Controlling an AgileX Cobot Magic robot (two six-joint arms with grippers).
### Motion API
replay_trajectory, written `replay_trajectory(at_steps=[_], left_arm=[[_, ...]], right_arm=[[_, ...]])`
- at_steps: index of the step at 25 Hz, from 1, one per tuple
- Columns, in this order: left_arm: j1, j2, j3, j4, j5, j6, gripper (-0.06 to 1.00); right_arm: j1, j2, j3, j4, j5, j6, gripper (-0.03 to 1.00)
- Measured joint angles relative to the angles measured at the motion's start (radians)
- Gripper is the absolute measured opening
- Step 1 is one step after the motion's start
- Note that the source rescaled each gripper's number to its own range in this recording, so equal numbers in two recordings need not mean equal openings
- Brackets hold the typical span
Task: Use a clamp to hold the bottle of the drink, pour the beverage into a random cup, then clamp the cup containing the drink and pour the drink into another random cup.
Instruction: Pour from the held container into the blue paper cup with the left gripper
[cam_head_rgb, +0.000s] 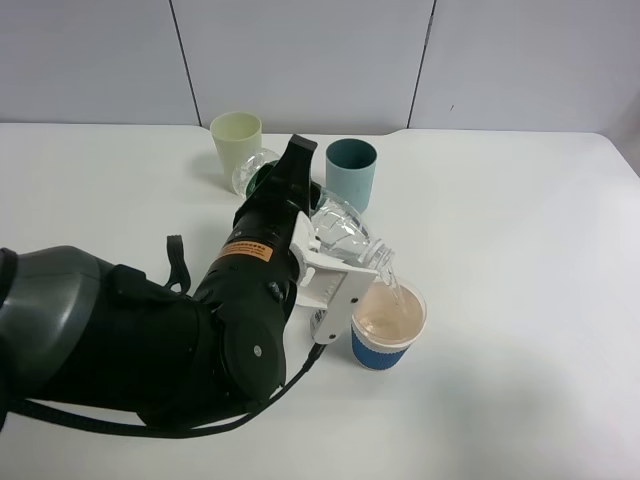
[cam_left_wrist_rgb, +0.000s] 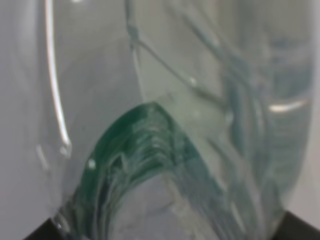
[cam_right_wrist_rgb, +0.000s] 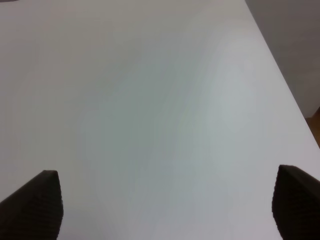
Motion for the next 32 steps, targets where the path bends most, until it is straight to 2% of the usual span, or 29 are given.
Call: replay_trajectory(at_steps=[17, 32], left_arm=[[0.0, 0.0, 0.0, 0.049, -0.001, 0.056, 0.01], [0.0, 0.0, 0.0, 0.054, -0.001, 0.07, 0.01]], right_arm=[[0.0, 0.0, 0.0, 0.0, 0.0, 0.0, 0.52], [0.0, 0.0, 0.0, 0.0, 0.0, 0.0, 0.52]])
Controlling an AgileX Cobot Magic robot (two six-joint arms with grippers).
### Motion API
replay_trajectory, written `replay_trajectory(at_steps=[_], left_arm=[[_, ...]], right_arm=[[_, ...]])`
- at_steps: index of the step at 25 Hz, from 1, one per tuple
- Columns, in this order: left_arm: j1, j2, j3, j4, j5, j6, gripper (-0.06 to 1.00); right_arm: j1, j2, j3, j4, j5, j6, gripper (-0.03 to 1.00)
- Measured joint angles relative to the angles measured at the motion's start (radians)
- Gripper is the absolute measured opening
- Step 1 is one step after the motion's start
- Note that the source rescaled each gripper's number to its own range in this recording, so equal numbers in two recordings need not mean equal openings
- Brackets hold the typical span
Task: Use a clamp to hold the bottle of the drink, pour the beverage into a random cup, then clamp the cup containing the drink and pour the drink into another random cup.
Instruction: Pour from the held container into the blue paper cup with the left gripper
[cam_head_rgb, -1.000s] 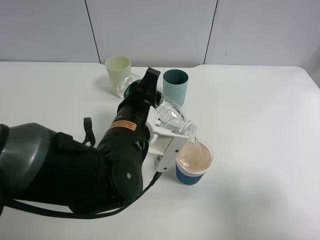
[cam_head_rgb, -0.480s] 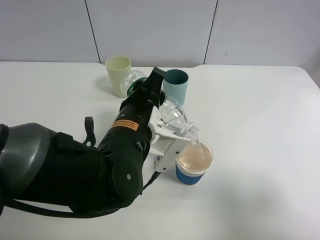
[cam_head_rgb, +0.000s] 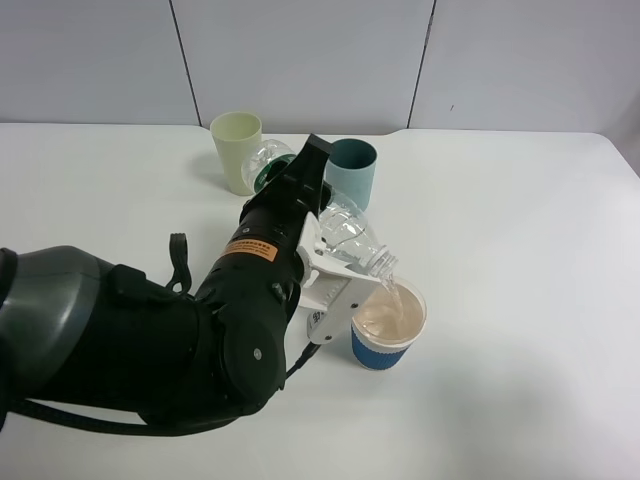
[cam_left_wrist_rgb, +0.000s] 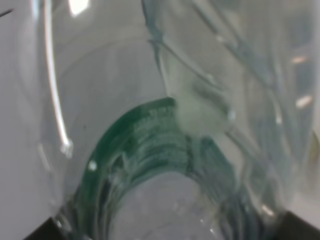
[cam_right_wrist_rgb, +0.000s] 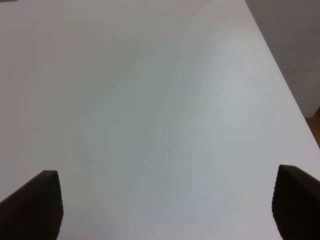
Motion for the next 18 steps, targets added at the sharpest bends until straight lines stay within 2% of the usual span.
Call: replay_trajectory(at_steps=[18], left_arm=[[0.0, 0.0, 0.0, 0.05, -0.001, 0.033, 0.01]], right_arm=[[0.0, 0.0, 0.0, 0.0, 0.0, 0.0, 0.52]])
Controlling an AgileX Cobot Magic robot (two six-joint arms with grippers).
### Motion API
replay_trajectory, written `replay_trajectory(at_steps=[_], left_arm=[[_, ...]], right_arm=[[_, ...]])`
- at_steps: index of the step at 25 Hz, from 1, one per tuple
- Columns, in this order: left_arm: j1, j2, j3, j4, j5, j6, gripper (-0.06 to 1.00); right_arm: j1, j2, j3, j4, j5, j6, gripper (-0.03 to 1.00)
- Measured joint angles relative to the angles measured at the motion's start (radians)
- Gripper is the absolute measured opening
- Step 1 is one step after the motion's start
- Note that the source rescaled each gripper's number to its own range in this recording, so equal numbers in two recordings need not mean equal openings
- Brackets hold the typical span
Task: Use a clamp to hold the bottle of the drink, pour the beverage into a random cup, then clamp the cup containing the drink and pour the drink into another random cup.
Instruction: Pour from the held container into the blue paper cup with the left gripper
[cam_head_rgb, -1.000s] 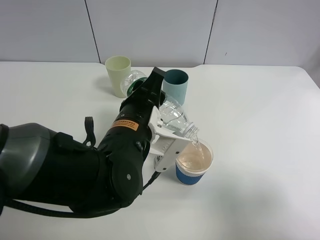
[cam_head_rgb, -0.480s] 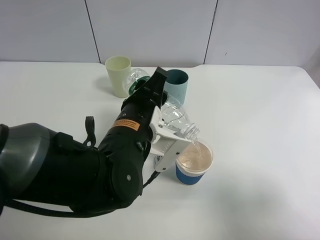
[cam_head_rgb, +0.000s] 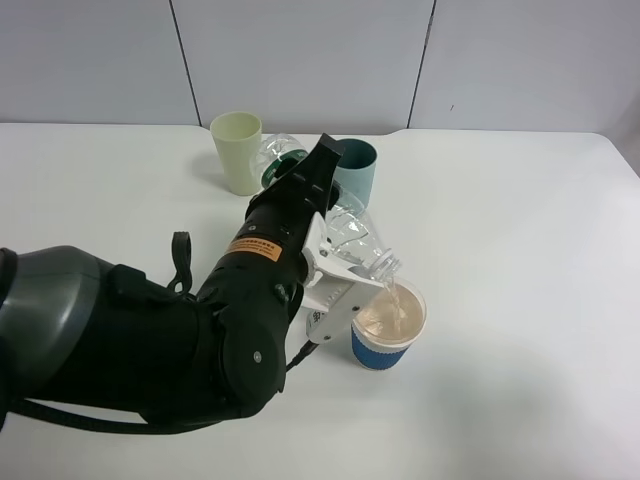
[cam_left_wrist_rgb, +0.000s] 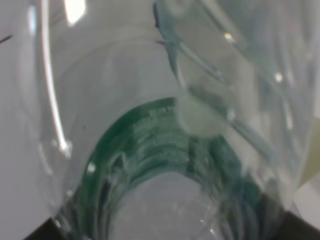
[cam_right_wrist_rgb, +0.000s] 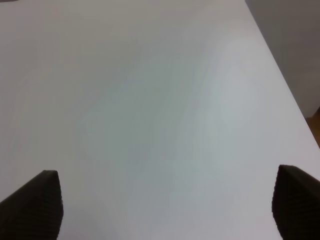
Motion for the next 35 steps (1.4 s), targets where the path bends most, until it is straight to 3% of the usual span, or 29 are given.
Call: replay_trajectory(at_steps=[35], left_arm=[[0.0, 0.0, 0.0, 0.122, -0.001, 0.075, 0.01]], right_arm=[[0.0, 0.0, 0.0, 0.0, 0.0, 0.0, 0.52]])
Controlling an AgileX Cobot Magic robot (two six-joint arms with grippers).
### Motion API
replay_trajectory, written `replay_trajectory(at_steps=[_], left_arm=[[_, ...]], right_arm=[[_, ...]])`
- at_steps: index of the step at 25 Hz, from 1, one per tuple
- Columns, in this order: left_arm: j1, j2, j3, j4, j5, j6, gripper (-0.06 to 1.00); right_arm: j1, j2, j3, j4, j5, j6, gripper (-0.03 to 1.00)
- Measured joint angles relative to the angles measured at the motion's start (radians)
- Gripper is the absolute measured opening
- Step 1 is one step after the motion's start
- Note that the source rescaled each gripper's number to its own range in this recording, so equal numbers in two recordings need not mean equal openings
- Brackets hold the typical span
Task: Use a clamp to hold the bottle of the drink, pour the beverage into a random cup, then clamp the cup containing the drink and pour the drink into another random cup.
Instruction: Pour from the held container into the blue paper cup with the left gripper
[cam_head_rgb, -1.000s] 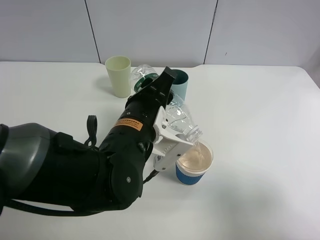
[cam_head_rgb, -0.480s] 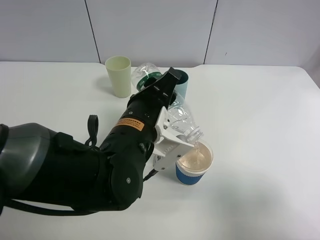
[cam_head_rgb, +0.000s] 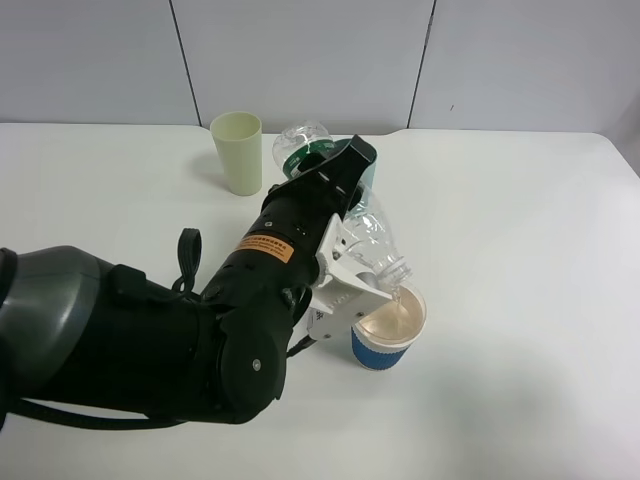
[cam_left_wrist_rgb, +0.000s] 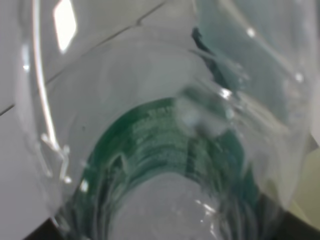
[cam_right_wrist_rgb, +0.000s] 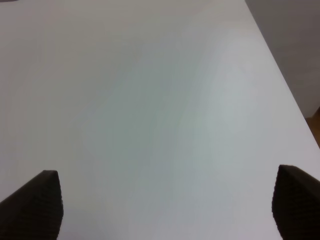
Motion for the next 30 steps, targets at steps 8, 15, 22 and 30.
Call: replay_trajectory(at_steps=[8, 15, 22, 30], left_arm=[[0.0, 0.0, 0.0, 0.1, -0.003, 0.007, 0.01], [0.0, -0.005, 0.0, 0.16, -0.004, 0.011, 0.01], [0.0, -0.009, 0.0, 0.175, -0.004, 0.008, 0.01], [0.0, -0.009, 0.0, 0.002, -0.004, -0.12, 0.01]], right_arm=[[0.0, 0.0, 0.0, 0.0, 0.0, 0.0, 0.52], [0.0, 0.0, 0.0, 0.0, 0.0, 0.0, 0.52], [0.0, 0.0, 0.0, 0.0, 0.0, 0.0, 0.52], [0.0, 0.0, 0.0, 0.0, 0.0, 0.0, 0.52]])
